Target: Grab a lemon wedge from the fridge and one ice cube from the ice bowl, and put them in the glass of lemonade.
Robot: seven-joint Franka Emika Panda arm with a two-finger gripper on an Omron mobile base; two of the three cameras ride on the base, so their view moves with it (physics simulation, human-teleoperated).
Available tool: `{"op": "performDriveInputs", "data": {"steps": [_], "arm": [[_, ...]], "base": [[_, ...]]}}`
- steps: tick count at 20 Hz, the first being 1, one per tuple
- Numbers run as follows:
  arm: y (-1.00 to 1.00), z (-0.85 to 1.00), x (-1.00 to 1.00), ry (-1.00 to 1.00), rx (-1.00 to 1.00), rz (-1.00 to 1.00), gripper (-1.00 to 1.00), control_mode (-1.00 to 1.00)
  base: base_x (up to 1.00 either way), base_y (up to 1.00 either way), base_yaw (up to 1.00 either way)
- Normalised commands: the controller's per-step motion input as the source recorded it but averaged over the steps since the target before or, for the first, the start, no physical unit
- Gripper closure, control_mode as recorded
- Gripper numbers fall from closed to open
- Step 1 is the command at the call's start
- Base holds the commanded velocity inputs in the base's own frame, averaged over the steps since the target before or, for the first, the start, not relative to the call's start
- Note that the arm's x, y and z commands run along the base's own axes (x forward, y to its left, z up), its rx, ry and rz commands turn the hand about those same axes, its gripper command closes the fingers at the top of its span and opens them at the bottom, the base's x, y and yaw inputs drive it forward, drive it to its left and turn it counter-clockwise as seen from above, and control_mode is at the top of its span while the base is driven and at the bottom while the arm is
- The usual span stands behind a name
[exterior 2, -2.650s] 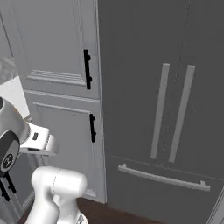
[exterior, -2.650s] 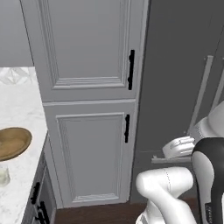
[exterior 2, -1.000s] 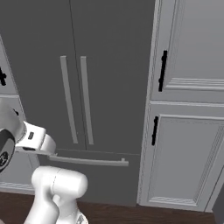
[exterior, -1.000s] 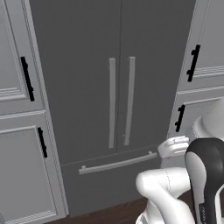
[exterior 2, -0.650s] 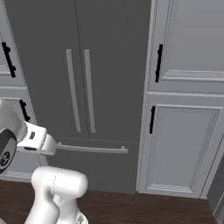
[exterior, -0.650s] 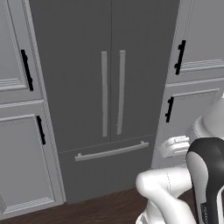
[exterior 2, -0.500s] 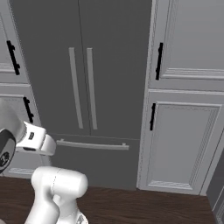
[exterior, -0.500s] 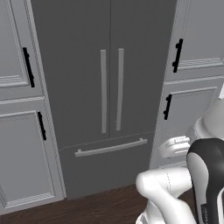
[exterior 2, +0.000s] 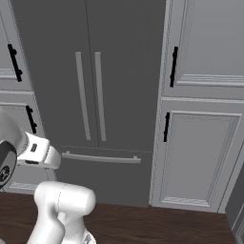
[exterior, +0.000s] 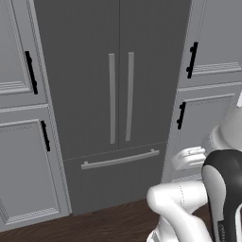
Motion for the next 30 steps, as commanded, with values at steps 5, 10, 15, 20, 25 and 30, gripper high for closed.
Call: {"op": "performDriveInputs", "data": {"steps": [5, 10, 15, 20, 25, 30], "arm": [[0.0, 0.51, 0.03, -0.35, 0.11, 0.0, -1.0, -1.0], [0.0, 0.69, 0.63, -0.48, 0.19, 0.0, -1.0, -1.0], [0.01, 0.57, 1.0, -0.12, 0.05, 0.0, -1.0, -1.0], [0.21, 0.21, 1.0, 0.21, -0.02, 0.01, -1.0, -1.0], [0.05, -0.12, 0.96, 0.11, -0.04, 0.0, -1.0, -1.0], [-0.16, -0.11, 0.91, -0.11, 0.0, 0.0, -1.0, -1.0]], "base": [[0.0, 0.0, 0.0], [0.0, 0.0, 0.0], [0.0, 0.0, 0.0], [0.0, 0.0, 0.0], [0.0, 0.0, 0.0], [0.0, 0.0, 0.0]]}}
